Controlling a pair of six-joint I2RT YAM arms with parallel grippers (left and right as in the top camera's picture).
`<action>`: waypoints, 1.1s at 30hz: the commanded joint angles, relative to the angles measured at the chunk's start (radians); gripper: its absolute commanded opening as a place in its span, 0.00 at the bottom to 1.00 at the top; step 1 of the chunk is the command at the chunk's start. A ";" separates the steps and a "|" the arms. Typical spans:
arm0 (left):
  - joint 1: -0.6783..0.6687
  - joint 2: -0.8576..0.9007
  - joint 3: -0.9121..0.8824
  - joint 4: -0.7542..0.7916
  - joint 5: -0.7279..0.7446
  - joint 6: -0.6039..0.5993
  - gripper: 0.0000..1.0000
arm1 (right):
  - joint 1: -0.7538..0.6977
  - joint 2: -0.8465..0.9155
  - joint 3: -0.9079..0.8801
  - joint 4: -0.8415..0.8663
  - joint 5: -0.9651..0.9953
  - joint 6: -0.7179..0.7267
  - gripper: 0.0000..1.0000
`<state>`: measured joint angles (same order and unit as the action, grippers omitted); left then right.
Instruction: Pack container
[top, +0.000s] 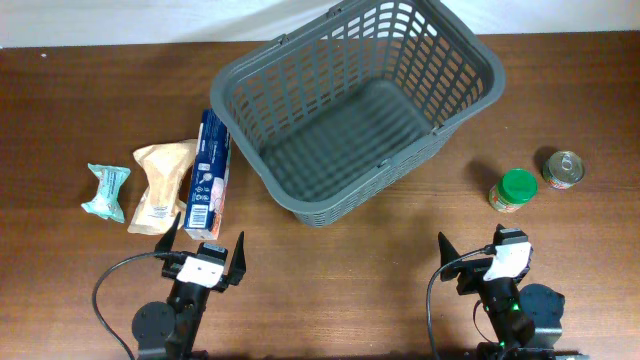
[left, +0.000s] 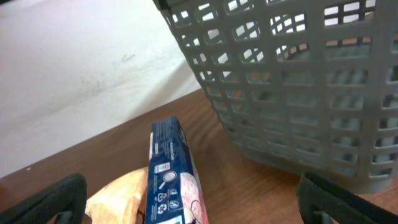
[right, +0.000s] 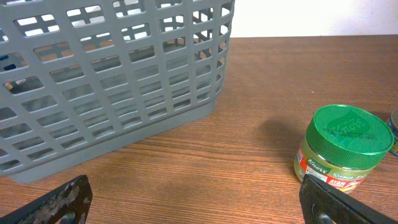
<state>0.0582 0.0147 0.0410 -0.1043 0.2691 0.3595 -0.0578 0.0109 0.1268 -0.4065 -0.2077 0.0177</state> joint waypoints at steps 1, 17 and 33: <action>-0.004 -0.010 -0.010 0.014 -0.003 0.012 0.99 | 0.005 -0.008 -0.007 0.002 0.009 -0.003 0.99; -0.003 0.050 0.004 -0.008 0.083 -0.520 0.99 | 0.005 -0.005 0.031 -0.025 -0.211 0.187 0.99; -0.003 0.803 1.104 -0.622 -0.119 -0.275 0.99 | 0.005 0.938 1.320 -0.731 -0.100 -0.003 0.99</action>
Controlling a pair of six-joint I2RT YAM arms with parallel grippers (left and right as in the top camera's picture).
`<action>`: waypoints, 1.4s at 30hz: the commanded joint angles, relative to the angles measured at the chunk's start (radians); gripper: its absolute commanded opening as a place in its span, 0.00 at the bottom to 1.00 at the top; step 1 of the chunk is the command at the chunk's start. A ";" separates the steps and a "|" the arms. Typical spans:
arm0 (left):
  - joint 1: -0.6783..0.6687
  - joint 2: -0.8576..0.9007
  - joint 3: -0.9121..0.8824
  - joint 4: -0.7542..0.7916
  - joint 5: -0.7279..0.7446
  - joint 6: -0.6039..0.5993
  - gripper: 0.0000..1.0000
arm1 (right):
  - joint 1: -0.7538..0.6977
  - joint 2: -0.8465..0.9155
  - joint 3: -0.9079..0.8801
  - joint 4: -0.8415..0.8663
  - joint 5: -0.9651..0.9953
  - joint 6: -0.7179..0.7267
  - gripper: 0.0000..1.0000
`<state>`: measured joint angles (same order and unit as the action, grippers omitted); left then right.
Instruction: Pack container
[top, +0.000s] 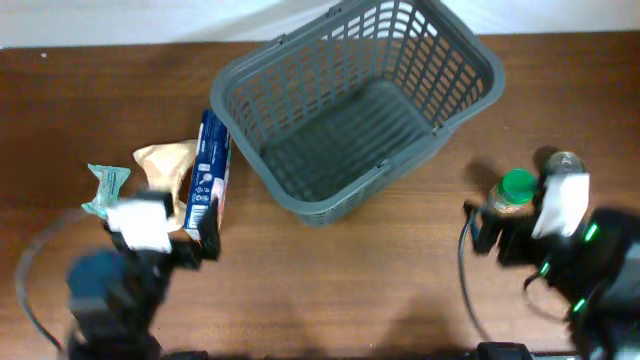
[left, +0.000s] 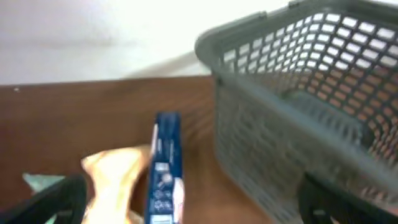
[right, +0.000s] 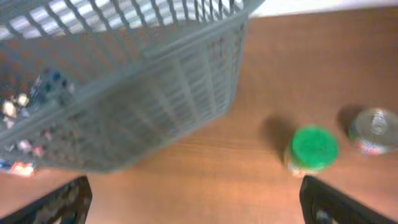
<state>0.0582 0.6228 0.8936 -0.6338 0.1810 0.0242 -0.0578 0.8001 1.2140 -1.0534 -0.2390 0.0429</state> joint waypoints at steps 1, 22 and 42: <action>-0.003 0.253 0.332 -0.133 -0.025 0.061 0.99 | 0.005 0.195 0.306 -0.114 -0.105 -0.029 0.99; -0.055 0.690 0.984 -0.651 0.071 -0.013 0.02 | 0.006 0.810 0.947 -0.315 -0.081 0.062 0.04; -0.702 0.814 0.983 -0.923 -0.040 -0.143 0.02 | 0.084 0.991 0.946 -0.275 0.068 0.051 0.04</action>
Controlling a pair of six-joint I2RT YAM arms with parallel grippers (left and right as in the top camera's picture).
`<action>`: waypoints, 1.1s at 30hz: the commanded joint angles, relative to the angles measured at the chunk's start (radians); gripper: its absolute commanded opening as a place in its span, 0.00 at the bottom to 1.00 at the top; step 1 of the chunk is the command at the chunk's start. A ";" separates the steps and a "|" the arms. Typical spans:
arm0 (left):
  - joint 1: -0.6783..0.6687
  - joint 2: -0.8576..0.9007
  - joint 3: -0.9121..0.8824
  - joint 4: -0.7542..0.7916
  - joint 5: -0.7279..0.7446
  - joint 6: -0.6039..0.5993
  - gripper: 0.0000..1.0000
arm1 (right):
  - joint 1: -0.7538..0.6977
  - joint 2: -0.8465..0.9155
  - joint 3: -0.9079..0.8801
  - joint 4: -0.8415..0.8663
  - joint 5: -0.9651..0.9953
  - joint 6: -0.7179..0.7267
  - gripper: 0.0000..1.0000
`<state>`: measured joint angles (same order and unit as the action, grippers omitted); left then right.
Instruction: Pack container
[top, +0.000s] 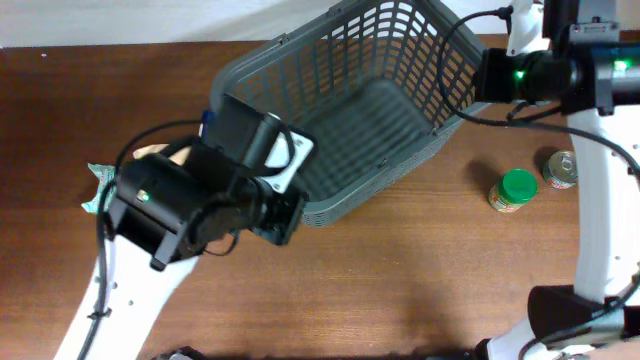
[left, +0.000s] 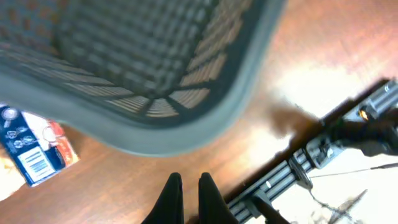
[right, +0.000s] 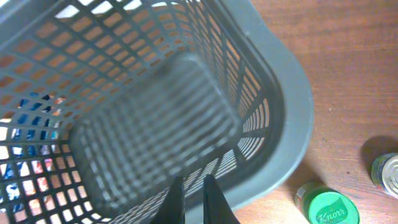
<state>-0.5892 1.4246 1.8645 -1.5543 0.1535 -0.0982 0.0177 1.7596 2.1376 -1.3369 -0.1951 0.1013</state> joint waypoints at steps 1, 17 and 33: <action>-0.074 0.020 0.013 0.002 -0.012 -0.021 0.02 | 0.008 0.042 0.023 0.009 0.024 -0.007 0.04; -0.233 0.239 0.012 0.002 -0.021 -0.017 0.02 | 0.008 0.124 0.021 0.003 0.076 0.010 0.04; -0.233 0.243 -0.027 -0.002 -0.255 -0.017 0.02 | 0.008 0.129 0.021 -0.114 0.077 0.086 0.04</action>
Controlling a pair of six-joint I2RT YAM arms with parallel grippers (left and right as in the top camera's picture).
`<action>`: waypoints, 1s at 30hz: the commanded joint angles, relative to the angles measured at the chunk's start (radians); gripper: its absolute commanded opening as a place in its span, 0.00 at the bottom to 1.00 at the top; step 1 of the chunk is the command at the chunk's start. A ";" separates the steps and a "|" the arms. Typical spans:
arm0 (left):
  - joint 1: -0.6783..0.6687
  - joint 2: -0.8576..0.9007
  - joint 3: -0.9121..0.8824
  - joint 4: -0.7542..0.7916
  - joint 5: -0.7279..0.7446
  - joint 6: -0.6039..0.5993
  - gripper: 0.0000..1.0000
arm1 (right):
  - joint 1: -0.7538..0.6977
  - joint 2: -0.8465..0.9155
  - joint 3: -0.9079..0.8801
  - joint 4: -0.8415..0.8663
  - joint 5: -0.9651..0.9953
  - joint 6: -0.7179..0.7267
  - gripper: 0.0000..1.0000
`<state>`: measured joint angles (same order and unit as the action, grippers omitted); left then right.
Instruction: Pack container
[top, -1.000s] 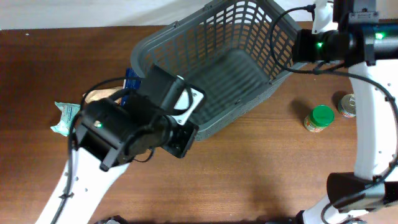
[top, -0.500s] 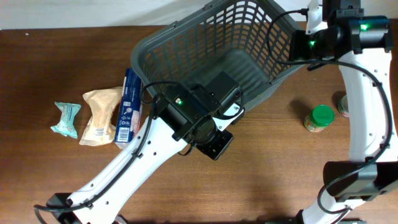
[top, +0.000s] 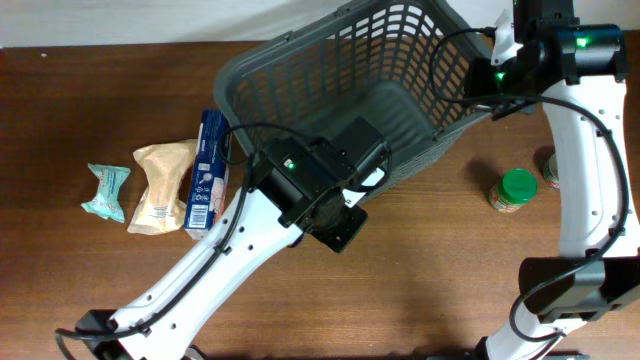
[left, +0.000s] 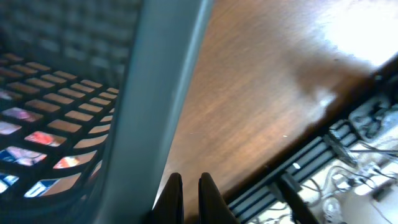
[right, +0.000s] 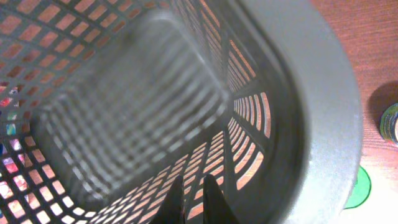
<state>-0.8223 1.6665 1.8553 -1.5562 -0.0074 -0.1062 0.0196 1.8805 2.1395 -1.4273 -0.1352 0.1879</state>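
The grey mesh basket (top: 350, 100) stands empty at the back middle of the table. My left gripper (left: 188, 194) is shut on nothing, just above the basket's front rim (left: 161, 93), with bare table under its tips. My right gripper (right: 193, 200) is also shut and empty, hanging over the inside of the basket beside its right rim (right: 323, 93). Left of the basket lie a blue box (top: 207, 170), a tan pouch (top: 160, 185) and a teal packet (top: 105, 192). To its right stand a green-lidded jar (top: 515, 190) and a tin can (top: 548, 165) half behind my right arm.
The left arm crosses the table from the front left up to the basket's front rim. The right arm stands along the right side, past the jar and can. Cables and a rail lie beyond the table's front edge (left: 323, 155).
My left wrist has shifted right along the basket's front rim and come closer to it. My right gripper has come lower over the basket's right end. Both stay shut; nothing on the table moved.
Both arms were parked at the table's front edge with grippers wide open. Then they were raised, still open, beside the items. Then both were shut and high over the basket. Now they hang close to its rim, and the basket is still empty.
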 joint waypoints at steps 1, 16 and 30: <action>0.000 0.001 -0.019 0.001 -0.107 -0.009 0.02 | 0.006 0.007 0.019 -0.029 0.016 -0.012 0.04; 0.137 0.002 -0.022 0.106 -0.151 0.026 0.02 | 0.008 0.007 0.019 -0.101 0.016 -0.053 0.04; 0.283 0.003 -0.022 0.183 -0.193 0.094 0.02 | 0.154 -0.014 0.019 -0.145 -0.016 -0.101 0.04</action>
<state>-0.5777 1.6665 1.8416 -1.3945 -0.1696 -0.0505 0.1131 1.8805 2.1418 -1.5696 -0.1581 0.0967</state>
